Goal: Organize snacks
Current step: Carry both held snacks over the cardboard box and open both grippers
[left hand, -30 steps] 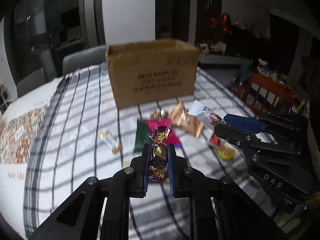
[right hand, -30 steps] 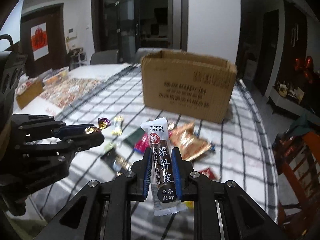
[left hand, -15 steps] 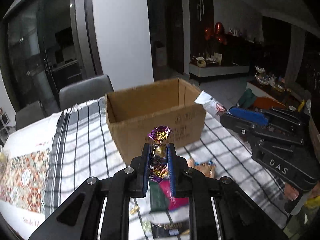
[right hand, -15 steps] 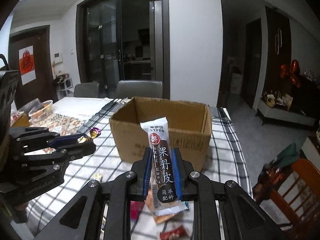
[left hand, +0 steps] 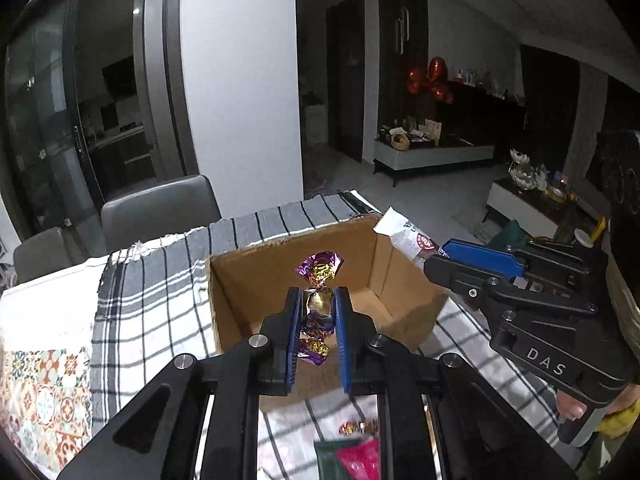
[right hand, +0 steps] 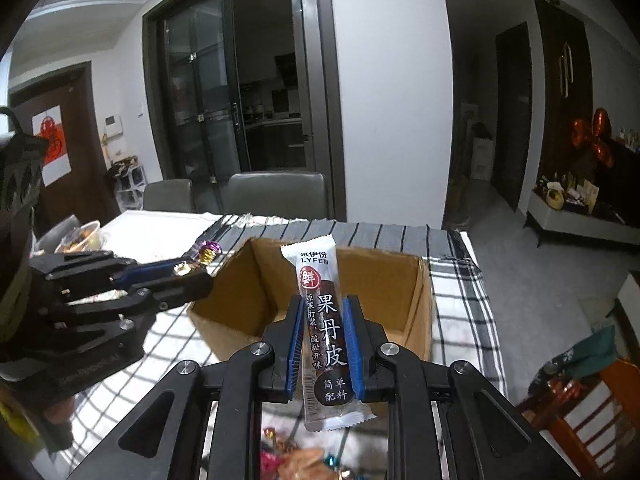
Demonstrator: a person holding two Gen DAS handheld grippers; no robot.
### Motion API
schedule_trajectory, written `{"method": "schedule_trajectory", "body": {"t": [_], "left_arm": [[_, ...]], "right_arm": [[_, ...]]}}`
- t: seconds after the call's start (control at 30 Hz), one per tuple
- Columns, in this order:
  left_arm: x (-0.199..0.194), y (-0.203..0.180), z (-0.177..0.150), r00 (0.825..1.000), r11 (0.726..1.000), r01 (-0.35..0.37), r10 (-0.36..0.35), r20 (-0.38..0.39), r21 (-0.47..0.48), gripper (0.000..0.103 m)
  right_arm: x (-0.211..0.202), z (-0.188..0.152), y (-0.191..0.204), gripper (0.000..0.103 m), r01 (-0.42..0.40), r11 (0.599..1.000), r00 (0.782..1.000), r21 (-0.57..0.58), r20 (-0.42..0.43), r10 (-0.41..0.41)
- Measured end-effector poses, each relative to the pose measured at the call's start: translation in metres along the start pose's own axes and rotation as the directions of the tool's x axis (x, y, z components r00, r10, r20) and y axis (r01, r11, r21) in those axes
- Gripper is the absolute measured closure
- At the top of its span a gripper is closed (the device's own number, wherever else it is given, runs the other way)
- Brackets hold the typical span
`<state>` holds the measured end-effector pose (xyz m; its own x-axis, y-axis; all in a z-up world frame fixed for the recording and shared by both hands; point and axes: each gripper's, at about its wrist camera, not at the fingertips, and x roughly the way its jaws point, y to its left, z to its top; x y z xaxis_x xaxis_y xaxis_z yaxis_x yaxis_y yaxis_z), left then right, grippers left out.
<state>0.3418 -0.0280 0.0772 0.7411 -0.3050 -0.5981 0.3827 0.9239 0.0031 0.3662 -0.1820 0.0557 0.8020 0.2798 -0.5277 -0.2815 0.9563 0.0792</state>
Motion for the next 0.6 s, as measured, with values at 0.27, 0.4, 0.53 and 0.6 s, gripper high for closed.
{"method": "schedule_trajectory", "body": {"t": [0.27,0.4,0.53,0.6], "left_arm": [[0.044,0.014,0.017,0.999,0.999,-0.012,0.010,-0.043,-0.038,0.083],[0.054,0.021,0.017,0.998,0.997,-0.024,0.019,-0.066,-0.076,0.056],[0.046,0.022,0.010,0.997,0.995,-0.050,0.045,-0.063,-0.085,0.047],[0.037,0.020,0.006,0.997,0.995,-0.060,0.056,-0.058,-0.075,0.045]], "right_arm": [[0.036,0.013,-0.013,0.082,0.010,1.000,0.999,0.007,-0.040,-0.010],[0.047,0.016,-0.021,0.080,0.050,0.999,0.997,0.021,-0.063,-0.048],[0.041,0.013,-0.023,0.068,0.067,0.997,0.996,0.037,-0.057,-0.065],[0.034,0.010,-0.020,0.068,0.077,0.997,0.996,0.029,-0.048,-0.076]]}}
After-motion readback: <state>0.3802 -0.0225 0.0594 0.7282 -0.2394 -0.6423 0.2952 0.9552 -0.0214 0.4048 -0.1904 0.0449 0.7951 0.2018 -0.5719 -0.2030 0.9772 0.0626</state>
